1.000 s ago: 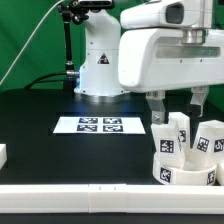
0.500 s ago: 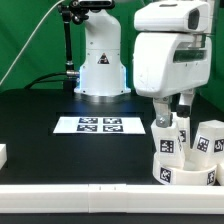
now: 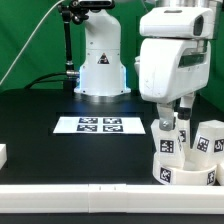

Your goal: Assemble stool

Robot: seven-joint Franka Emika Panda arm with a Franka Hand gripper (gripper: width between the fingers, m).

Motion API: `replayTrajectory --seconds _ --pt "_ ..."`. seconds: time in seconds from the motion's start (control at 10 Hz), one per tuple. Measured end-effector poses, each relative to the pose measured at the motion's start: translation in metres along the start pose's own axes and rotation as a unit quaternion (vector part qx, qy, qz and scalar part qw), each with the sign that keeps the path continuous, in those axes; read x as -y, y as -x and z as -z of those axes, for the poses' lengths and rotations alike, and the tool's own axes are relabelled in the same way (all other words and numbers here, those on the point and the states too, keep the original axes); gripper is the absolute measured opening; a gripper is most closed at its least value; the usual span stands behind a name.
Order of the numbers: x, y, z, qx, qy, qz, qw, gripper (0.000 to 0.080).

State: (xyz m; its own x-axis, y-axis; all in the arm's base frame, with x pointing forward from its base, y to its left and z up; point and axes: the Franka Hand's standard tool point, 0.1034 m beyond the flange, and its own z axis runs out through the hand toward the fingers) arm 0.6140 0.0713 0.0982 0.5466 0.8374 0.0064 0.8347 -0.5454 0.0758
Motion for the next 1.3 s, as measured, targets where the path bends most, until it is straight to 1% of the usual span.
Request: replayTrajectory --seconds 0.2,0.4,0.7,0.8,0.9,1.0,1.3 --pt "-0.001 0.0 0.0 0.0 0.0 -0.003 1.0 0.0648" --pt "-0.005 0.004 -0.003 0.001 0.001 -0.007 1.0 0.0648" --pt "-0.005 0.008 -0.009 0.004 -0.002 -0.009 1.0 0.0648" --pt "-0.004 0.009 -0.01 0.005 -0.003 -0.009 1.0 0.0522" --pt "-0.004 0.009 -0.011 0.006 -0.004 -0.01 1.0 0.0522" --pt "-0.003 0.009 -0.012 0.006 -0.004 -0.012 1.0 0.0339" --pt "-0.007 0.011 -0.011 0.003 -0.001 -0.016 1.0 0.0337"
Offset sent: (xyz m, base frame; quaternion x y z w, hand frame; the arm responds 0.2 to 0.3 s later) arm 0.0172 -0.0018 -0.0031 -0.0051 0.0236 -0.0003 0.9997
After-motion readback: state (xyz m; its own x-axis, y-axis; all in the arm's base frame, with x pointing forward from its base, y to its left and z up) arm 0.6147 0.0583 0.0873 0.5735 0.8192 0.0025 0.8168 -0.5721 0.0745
